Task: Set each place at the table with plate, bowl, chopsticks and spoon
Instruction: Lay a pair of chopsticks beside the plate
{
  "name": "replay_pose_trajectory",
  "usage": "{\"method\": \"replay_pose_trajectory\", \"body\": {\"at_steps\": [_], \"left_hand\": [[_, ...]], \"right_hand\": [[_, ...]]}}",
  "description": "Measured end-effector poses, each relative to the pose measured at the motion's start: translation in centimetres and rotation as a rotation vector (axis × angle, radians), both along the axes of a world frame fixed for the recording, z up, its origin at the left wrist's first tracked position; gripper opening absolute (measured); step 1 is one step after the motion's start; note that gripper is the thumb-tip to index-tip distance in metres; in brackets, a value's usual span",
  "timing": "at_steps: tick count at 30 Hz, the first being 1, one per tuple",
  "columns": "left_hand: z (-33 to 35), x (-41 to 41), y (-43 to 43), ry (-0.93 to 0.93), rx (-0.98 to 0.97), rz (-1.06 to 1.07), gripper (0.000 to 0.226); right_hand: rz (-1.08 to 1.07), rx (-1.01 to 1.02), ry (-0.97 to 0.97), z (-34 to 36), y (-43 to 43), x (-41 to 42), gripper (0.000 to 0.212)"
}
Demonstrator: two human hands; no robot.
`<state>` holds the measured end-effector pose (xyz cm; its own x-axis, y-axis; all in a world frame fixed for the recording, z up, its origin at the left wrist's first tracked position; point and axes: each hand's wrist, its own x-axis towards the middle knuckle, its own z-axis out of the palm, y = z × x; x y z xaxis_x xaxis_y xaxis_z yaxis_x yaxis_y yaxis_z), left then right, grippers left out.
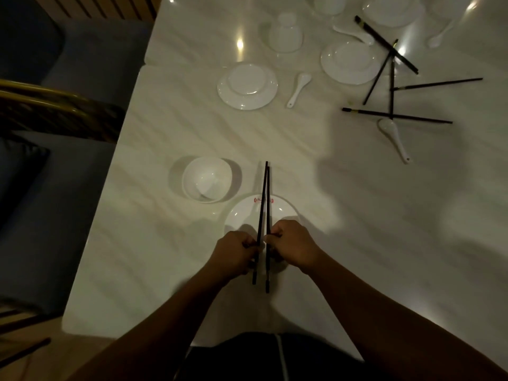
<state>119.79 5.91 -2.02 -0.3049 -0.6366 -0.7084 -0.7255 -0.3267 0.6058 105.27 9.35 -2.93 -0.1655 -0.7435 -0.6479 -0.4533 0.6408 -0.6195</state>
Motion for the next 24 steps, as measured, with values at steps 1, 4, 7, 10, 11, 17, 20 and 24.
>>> {"method": "replay_pose_trajectory", "body": {"at_steps": [1,4,7,10,11,17,20,24], "left_hand": [[-0.1,0.0,-0.1,-0.012,-0.024,-0.041,0.018],[-0.3,-0.1,-0.3,-0.047,-0.046,-0.148,0.018],[-0.4,-0.1,-0.4,-0.050,-0.052,-0.200,0.014],[-0.3,0.0,-0.7,-0.015,-0.069,-0.213,0.005],[-0.3,0.1,-0.8,0.001,-0.076,-0.223,0.004],[-1.0,1.0,-1.3,0.074,-0.078,-0.261,0.012],[-1.2,1.1,-1.7,0.059,-0.101,-0.294,0.016],[0.0,0.6,-3.7,0.010,-0.326,-0.284,0.023]], "right_hand": [[0.018,-0.003,0.022,-0.2,-0.1,0.1,0.020],[0.034,0.002,0.054,-0.7,-0.2,0.1,0.023],[-0.004,0.007,0.037,-1.0,-0.3,0.4,0.019],[-0.048,-0.005,0.047,-1.2,-0.5,0.8,0.014],[-0.060,-0.005,0.043,-1.2,-0.5,0.9,0.014],[-0.145,-0.041,0.017,-0.9,-0.4,1.7,0.010],[-0.167,-0.031,0.031,-0.9,-0.1,1.8,0.015],[-0.292,-0.057,0.010,0.1,-0.4,0.7,0.018]]}}
